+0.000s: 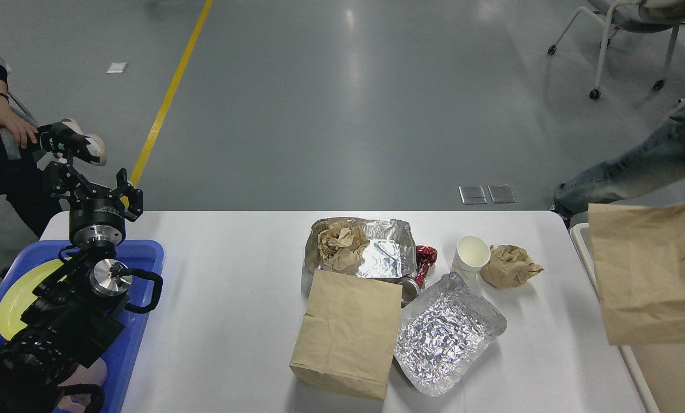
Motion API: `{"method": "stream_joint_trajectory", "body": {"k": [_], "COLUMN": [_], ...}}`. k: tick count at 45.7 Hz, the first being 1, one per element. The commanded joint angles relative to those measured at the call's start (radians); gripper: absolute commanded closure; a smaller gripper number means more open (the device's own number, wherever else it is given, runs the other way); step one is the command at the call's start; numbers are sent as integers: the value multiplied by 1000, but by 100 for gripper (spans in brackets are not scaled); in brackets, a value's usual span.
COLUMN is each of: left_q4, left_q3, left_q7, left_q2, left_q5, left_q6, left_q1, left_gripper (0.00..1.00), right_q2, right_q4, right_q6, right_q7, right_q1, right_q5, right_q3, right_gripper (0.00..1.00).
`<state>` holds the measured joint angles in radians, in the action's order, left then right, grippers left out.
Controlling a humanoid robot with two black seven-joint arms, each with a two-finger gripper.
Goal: Tidy desktop
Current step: 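Grasp the brown paper bag and drop it into the white bin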
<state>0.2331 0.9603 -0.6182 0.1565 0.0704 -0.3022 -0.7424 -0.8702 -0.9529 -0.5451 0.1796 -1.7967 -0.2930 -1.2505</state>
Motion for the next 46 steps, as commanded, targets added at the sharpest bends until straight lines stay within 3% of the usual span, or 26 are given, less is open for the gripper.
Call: {"method": "stream_joint_trajectory", "body": {"k": [1,11,18,34,38,43,44,46], "left_q4": [0,0,0,0,0,0,0,0], "left_q3": [0,0,0,0,0,0,0,0], "left_q7": [0,0,0,0,0,0,0,0], "left_q2": [0,0,0,0,0,0,0,0], "left_q5": [2,0,2,0,0,2,0,0], "left_q6": [0,0,0,0,0,0,0,0], "left_q1": [0,0,0,0,0,0,0,0], "left_gripper": [3,3,3,3,3,3,3,3], "right_q2": [-9,-6,-7,-7,0,7,11,28], "right_q4": [2,8,91,538,582,589,589,589], "right_q6": [-70,-167,-157,-95,-61,68,106,192], "right_q7": [0,0,-9,-8,-9,-12,-12,-12], "right_q1": [-121,-334,-320,291,453,646,675,732], "right_q5": [0,2,2,115,130,149,150,156], "right_q3": [0,26,83,219,266,313,321,339], "right_gripper": [100,100,100,100,100,100,95,62]}}
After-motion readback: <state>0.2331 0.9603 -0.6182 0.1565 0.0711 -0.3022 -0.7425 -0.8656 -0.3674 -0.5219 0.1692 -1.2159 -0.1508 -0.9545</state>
